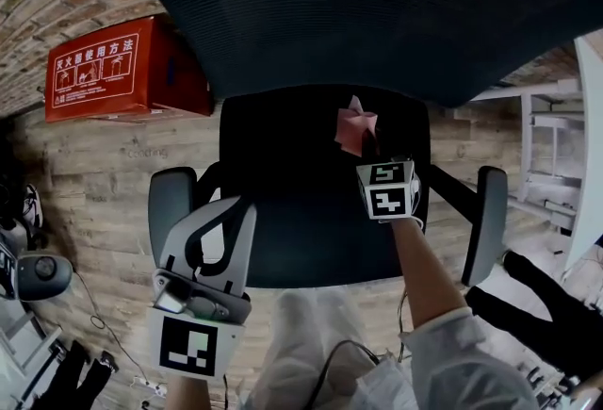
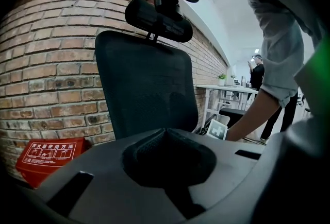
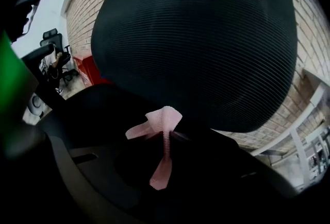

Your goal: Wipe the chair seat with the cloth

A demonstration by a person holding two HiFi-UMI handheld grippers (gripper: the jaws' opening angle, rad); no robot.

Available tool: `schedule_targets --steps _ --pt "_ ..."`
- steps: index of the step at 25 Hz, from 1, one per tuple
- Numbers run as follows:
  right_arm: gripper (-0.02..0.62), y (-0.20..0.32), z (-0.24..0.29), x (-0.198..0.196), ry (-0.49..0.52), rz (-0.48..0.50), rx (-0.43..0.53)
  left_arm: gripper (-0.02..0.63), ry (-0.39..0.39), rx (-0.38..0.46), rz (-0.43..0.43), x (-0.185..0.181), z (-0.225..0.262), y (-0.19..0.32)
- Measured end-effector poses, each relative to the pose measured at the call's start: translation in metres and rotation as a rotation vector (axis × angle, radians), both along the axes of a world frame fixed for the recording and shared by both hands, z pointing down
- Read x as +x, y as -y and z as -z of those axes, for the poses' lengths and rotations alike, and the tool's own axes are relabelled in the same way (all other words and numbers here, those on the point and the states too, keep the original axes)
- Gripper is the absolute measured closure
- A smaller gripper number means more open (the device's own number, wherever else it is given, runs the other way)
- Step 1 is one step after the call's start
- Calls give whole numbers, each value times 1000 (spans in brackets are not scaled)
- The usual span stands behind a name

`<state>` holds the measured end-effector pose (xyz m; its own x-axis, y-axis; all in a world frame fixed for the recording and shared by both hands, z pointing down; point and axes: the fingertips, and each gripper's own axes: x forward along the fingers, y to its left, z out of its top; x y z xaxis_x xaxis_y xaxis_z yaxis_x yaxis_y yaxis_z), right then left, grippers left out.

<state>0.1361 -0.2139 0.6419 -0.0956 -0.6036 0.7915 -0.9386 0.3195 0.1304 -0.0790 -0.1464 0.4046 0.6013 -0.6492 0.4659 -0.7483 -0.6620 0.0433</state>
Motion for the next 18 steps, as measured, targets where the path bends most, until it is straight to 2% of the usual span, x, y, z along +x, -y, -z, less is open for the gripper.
schedule_targets --steps 11,18 --pt "543 -43 1 87 -99 -160 -52 588 2 -12 -32 22 -3 -7" --pt "543 -79 3 120 -145 -232 -95 588 2 -4 -32 27 3 -8"
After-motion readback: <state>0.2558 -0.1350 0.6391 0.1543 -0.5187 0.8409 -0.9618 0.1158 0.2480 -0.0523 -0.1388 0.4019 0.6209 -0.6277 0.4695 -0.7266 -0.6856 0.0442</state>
